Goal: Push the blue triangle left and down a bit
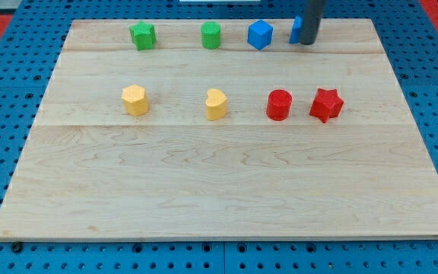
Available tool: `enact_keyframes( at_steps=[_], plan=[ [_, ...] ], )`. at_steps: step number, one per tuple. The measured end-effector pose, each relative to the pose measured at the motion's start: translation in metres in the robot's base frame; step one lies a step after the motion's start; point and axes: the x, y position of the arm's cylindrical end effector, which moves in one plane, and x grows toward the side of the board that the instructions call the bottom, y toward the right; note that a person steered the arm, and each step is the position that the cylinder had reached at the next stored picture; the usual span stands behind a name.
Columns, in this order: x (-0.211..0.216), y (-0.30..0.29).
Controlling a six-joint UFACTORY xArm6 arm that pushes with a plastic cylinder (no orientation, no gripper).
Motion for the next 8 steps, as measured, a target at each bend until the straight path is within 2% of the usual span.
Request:
enact_keyframes(
  at_steps=[1, 2, 3, 5, 8],
  plan=[
    [0.0, 0.025],
    [0.0, 0.074],
    [-0.012, 0.085],
    [-0.043, 0.063],
    [-0.038, 0.001]
  ],
)
